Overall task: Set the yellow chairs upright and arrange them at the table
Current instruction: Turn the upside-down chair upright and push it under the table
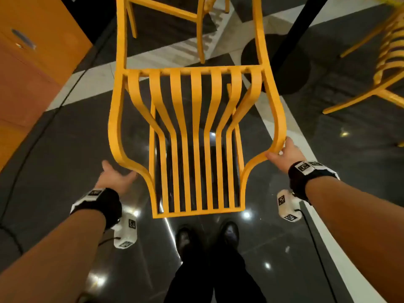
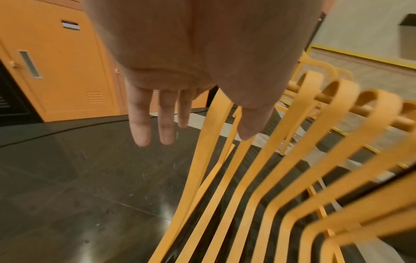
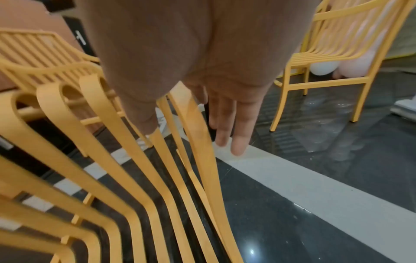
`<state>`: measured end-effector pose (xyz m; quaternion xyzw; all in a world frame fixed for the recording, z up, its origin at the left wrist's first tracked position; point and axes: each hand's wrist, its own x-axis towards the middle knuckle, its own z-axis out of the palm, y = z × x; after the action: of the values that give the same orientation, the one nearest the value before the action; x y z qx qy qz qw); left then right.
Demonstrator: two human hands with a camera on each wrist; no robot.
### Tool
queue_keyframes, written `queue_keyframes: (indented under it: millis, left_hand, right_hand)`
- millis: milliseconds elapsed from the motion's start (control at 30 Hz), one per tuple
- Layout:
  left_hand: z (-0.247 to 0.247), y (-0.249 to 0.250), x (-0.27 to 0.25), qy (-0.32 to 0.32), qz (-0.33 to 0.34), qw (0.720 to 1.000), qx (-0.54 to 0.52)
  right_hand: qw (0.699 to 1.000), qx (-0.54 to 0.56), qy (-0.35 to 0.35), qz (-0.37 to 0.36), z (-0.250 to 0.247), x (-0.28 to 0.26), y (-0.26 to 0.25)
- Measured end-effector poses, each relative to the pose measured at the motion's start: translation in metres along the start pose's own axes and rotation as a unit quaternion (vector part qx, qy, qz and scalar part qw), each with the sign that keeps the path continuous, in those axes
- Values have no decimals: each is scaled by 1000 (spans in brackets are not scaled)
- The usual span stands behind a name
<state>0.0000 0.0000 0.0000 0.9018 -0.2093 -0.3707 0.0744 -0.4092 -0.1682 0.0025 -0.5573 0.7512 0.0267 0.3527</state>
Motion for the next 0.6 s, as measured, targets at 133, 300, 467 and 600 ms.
queue_keyframes:
  millis: [133,300,467,600]
  left_hand:
    - [18,8,36,34,-30,993,-111]
    - [47,-7,70,35,-41,987,-149]
    - [61,-14,77,55,-37,987,-145]
    - [54,-14,68,59,-32,991,-116]
  right_hand:
    - [998,43,44,23,19,21,11]
    - [1000,26,0,0,41,52,39]
    - [999,44,16,-7,63,63,52]
    - [998,57,37,2,58,55,49]
